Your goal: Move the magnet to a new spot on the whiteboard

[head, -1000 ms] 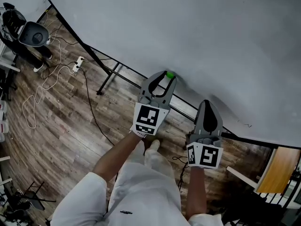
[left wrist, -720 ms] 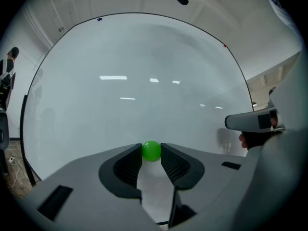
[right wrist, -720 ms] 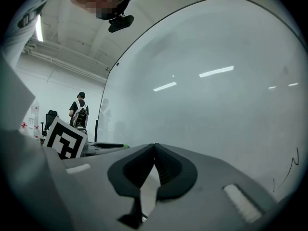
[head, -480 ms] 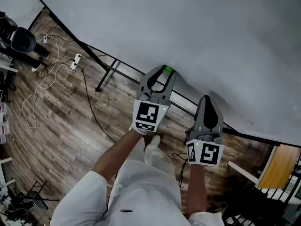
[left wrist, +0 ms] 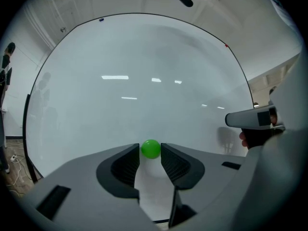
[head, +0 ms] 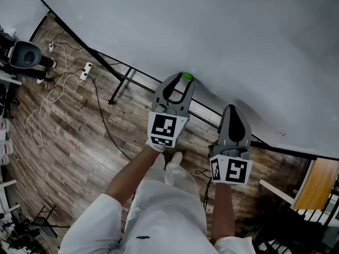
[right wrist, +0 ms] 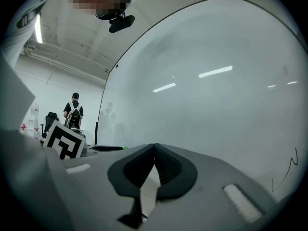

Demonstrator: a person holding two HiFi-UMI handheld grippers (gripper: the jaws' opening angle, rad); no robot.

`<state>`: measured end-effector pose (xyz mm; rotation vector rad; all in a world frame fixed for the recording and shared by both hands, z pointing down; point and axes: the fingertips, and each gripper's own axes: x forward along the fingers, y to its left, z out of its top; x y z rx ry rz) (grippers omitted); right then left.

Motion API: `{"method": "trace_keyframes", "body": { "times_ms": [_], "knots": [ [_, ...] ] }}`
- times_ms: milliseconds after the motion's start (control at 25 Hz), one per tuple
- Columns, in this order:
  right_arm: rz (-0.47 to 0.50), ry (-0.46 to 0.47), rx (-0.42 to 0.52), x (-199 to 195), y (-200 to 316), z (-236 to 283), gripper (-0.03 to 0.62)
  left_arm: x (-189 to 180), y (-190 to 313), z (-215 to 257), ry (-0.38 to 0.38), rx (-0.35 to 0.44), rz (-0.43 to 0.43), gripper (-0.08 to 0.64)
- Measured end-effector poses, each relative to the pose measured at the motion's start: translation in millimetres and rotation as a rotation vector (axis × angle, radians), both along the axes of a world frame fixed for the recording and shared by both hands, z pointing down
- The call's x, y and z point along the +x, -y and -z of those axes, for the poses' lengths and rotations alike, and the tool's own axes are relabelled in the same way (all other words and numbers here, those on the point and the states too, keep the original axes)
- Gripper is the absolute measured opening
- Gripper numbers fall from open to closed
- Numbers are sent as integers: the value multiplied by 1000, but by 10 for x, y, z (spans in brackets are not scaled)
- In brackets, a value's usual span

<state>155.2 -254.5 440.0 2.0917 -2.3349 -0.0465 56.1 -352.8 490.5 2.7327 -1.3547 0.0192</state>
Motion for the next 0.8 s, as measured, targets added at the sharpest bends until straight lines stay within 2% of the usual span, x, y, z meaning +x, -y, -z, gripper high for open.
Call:
{"method": "trace_keyframes", "body": {
  "times_ms": [360, 800],
  "knots": [
    [9, 16, 24, 13, -111, 114, 6, -110, -179, 164, 3, 0, 5, 117],
    [34, 10, 64, 35, -346, 328, 6, -285, -597, 475, 17, 46, 37, 17]
  ]
}}
